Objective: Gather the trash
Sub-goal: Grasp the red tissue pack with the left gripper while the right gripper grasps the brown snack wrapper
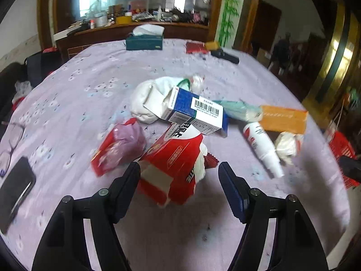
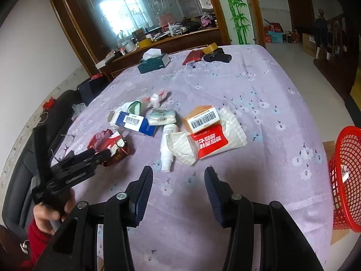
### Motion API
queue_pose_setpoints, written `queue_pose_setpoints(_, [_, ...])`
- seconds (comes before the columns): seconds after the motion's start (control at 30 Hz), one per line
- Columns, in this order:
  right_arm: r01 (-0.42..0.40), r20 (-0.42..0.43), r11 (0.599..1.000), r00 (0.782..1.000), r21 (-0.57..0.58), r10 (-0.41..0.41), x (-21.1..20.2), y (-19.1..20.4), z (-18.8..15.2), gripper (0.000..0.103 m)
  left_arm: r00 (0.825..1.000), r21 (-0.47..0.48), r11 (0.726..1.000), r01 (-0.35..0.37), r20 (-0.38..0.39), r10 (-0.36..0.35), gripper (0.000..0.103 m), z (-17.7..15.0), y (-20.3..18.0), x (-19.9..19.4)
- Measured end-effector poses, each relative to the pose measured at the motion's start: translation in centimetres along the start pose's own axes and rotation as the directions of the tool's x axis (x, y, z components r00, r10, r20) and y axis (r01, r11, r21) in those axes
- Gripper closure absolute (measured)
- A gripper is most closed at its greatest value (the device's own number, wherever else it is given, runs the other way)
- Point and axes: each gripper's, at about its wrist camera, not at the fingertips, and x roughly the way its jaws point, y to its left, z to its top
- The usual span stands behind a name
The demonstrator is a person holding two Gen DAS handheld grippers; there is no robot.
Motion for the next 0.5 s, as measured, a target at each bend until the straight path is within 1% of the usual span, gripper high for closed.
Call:
queue_pose_setpoints(0.03, [-0.001,-0.003,1.0,1.0,0.001,0.001,0.0,-0.1,-0.1,0.052,1.0,0.016,1.0,0.002,-0.012,-0.002,0.033,0.2,-0.2,0.5])
queue_pose_setpoints(0.1, [0.0,-0.011,1.0,1.0,0.002,0.0,0.4,-0.2,0.0,0.052,0.999,0.035,0.999,-0.016,-0.029,0.018,0.033,0.3,-0.5,1.3])
queue_pose_setpoints(0.13, [0.001,-0.014,1.0,1.0,0.003,-0.001,0.5,-0.2,0.0,0.052,0.999,0.043,0.999,-0.017,-0.027,0.018,0.033,0.4,-0.6,1.6])
queue_pose_setpoints(0.17, [0.0,-0.018,1.0,1.0,0.003,0.0,0.7,-0.2,0.1,0.052,1.0,0.048,0.999,-0.011,-0.027,0.013,0.036,0.5,-0.6,1.8])
queue_pose_setpoints(0.2, [-0.002,-0.022,1.0,1.0,0.004,0.002,0.9,-0.1,0.2,0.052,0.999,0.051,0.999,-0.02,-0.024,0.022,0.044,0.5,-0.5,1.9])
queue_pose_setpoints(0.23, [-0.008,-0.028,1.0,1.0,0.005,0.008,1.2,0.0,0.3,0.052,0.999,0.053,0.998,-0.025,-0.021,0.026,0.046,0.5,-0.5,1.9])
queue_pose_setpoints(0.3, [-0.019,-0.04,1.0,0.999,0.007,0.019,1.8,0.2,0.3,0.052,1.0,0.042,0.999,-0.001,-0.008,0.001,0.048,0.2,-0.2,1.3])
queue_pose_setpoints(0.4, [-0.03,-0.055,1.0,0.998,-0.007,0.029,2.5,0.9,0.2,0.052,1.0,0.026,1.0,0.013,0.017,-0.013,0.052,-0.2,0.2,0.1])
queue_pose_setpoints(0.5, [-0.035,-0.067,0.999,0.997,-0.023,0.034,3.1,1.6,0.1,0.052,0.998,-0.005,0.999,0.036,0.045,-0.036,0.052,-0.8,0.9,-1.6])
